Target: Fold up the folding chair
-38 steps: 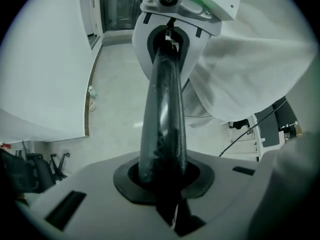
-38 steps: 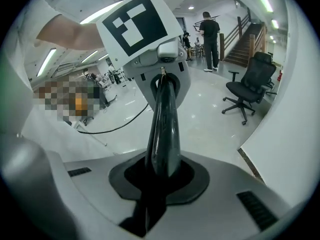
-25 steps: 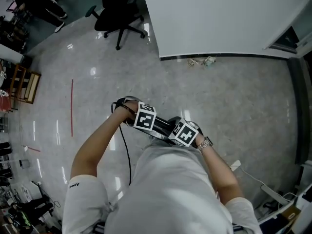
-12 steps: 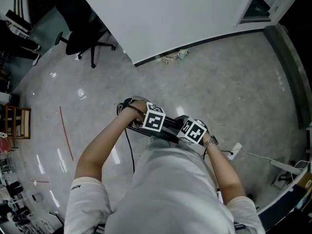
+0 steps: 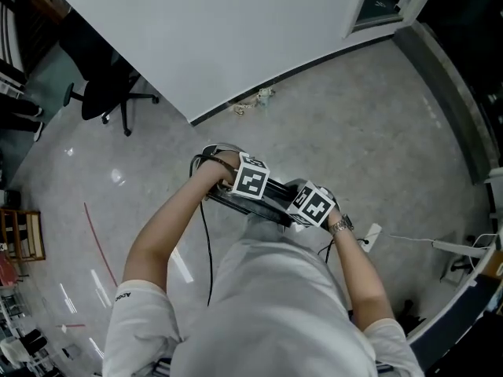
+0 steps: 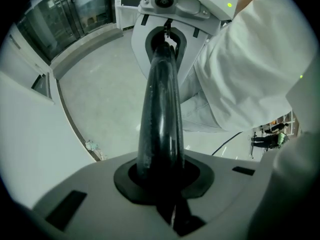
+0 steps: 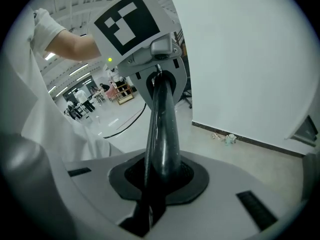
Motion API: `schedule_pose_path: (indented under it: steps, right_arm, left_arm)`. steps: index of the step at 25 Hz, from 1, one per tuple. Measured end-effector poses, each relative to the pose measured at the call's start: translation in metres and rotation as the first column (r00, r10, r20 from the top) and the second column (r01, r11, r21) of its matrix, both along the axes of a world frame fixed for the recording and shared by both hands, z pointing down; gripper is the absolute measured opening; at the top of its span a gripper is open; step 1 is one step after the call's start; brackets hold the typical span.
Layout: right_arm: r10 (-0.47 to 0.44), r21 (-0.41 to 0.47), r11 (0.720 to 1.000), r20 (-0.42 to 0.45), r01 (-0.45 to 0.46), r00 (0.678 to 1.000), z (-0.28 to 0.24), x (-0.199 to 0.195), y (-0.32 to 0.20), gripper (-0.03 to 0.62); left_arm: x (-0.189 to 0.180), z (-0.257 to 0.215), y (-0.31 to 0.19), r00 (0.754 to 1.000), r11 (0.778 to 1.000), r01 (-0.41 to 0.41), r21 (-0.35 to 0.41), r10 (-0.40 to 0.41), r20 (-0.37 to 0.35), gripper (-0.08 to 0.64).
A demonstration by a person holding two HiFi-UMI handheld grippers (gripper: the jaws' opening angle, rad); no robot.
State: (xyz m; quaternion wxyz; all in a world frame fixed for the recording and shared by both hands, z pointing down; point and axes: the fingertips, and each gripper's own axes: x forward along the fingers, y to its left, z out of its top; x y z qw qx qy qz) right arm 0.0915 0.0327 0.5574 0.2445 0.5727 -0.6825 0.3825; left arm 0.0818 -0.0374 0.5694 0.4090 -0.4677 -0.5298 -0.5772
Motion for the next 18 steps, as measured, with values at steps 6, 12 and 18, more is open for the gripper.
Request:
schedule_pose_path:
  steps: [6, 12, 18]
  right_arm:
    - [0.056, -0.017, 0.998, -0.039, -0.056, 0.998, -0.003, 0.047, 0.018, 0.055]
    - [0.111, -0.037, 0.993, -0.069, -0.114, 0.991, -0.007, 0.095, 0.029, 0.054]
    - [0.111, -0.083, 0.989, -0.107, -0.120, 0.988, -0.011, 0.139, 0.040, 0.054]
  left_arm:
    - [0.051, 0.000, 0.018, 0.999, 0.999, -0.048, -0.016, 0.048, -0.016, 0.069]
    - [0.103, -0.003, 0.028, 0.997, 0.996, -0.080, -0.026, 0.080, -0.016, 0.069]
    - [0.150, -0.003, 0.040, 0.994, 0.992, -0.099, -0.077, 0.094, -0.064, 0.069]
